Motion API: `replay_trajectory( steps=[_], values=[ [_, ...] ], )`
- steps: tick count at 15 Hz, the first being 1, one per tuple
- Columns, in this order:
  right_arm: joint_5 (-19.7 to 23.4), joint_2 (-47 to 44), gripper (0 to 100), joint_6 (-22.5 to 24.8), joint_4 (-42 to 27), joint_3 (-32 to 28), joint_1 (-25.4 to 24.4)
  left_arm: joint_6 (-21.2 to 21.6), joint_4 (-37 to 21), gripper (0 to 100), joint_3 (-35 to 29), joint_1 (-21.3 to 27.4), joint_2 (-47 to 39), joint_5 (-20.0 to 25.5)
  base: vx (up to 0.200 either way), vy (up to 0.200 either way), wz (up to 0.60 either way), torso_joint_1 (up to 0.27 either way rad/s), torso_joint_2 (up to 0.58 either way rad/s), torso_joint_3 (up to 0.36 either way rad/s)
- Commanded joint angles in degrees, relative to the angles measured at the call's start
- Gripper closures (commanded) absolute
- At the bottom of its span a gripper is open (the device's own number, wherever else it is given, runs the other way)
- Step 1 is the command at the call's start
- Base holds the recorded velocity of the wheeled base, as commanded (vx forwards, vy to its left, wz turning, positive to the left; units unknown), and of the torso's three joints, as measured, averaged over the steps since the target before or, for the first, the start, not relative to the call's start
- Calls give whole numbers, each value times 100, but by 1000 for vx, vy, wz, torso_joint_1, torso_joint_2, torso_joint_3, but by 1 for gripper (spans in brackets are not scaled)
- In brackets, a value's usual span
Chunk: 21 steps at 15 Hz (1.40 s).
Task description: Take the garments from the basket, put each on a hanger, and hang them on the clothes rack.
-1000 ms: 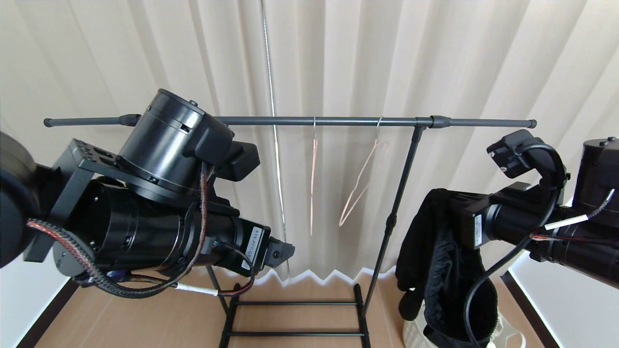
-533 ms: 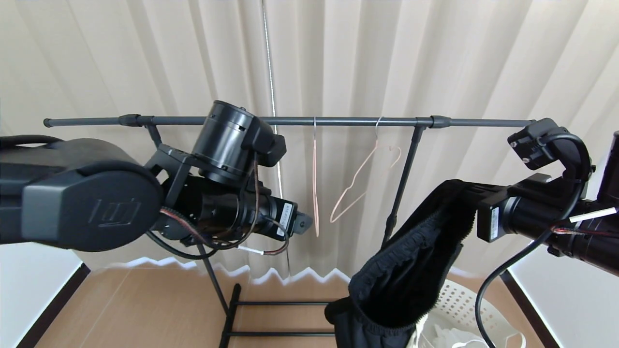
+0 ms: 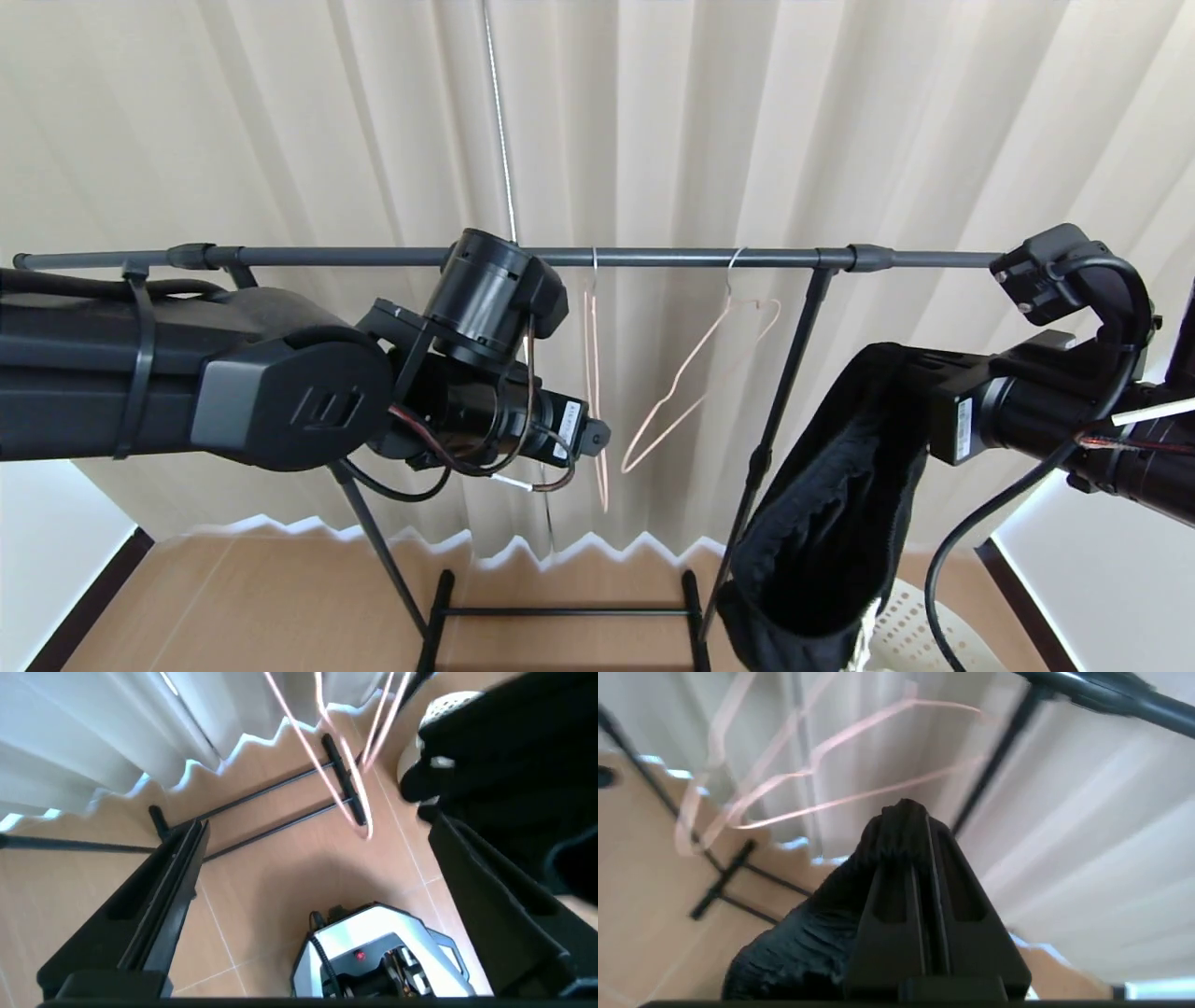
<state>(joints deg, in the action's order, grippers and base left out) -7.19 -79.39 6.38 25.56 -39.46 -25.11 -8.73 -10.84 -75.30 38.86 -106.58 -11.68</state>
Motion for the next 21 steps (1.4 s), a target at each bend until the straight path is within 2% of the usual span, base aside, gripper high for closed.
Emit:
replay_trajectory(
  steps=[1,4,6,10,14,21],
  values=[
    [7,55,100,39,10,26,15,-24,-6,0,-187,-19,-231,-98,0,0,0,0,0,0],
    [7,37,100,57,10,26,15,-287,-15,0,-819,-72,-838,-458,0,0,0,0,0,0],
    [7,11,100,57,10,17,24,-516,-15,0,-1329,-81,-1286,-502,0,0,0,0,0,0],
    [16,-7,100,57,10,9,68,-516,-15,0,-2059,-169,-1849,-493,0,0,0,0,0,0],
    [16,2,100,57,19,9,68,-525,-50,0,-2305,-204,-2165,-537,0,0,0,0,0,0],
    [16,11,100,57,19,26,68,-648,-296,0,-2199,-353,-2121,-801,0,0,0,0,0,0]
  ],
)
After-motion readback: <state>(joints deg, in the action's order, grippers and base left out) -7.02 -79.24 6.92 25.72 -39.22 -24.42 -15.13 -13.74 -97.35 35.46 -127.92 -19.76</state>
